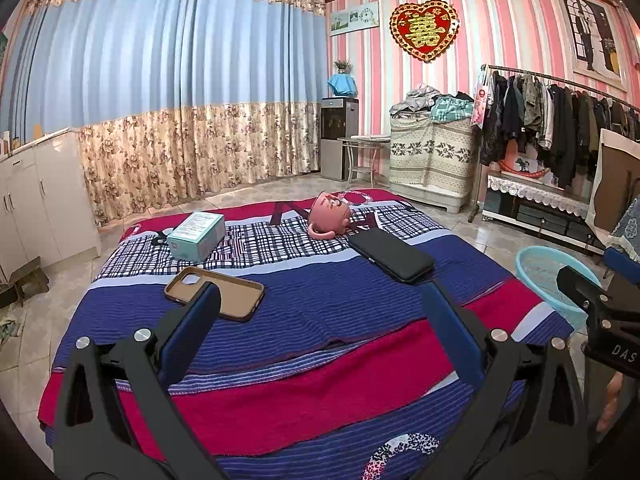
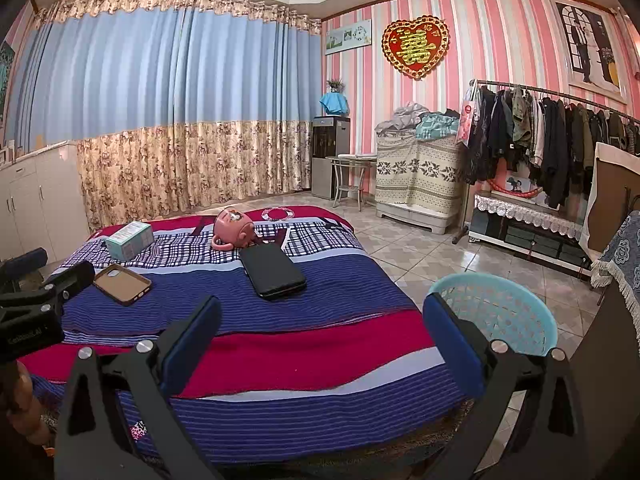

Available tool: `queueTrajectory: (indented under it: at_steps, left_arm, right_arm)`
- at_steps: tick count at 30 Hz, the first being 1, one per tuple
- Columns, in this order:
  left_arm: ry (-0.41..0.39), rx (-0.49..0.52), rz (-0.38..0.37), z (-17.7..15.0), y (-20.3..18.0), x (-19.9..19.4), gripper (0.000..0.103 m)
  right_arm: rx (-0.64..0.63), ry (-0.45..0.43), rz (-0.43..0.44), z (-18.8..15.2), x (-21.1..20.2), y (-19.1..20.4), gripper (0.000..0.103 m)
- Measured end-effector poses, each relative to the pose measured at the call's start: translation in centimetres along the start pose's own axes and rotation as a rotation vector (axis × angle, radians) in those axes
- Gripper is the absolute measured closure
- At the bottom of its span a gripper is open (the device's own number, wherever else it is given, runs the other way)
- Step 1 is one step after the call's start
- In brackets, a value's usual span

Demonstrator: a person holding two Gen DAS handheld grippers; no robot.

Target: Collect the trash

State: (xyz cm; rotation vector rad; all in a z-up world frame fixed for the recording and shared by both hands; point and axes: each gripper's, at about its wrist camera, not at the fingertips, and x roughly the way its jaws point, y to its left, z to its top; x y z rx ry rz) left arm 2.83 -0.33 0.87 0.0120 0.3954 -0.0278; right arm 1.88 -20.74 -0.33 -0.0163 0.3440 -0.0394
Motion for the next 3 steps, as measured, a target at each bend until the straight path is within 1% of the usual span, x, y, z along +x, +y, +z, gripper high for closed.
queueTrajectory:
  at_steps: [3]
  left_arm:
    - [0.001, -0.002, -0.002, 0.07, 0.01, 0.02, 0.005]
  right_arm:
    - [0.0, 0.0, 0.0, 0.08, 0.01, -0.19, 0.005]
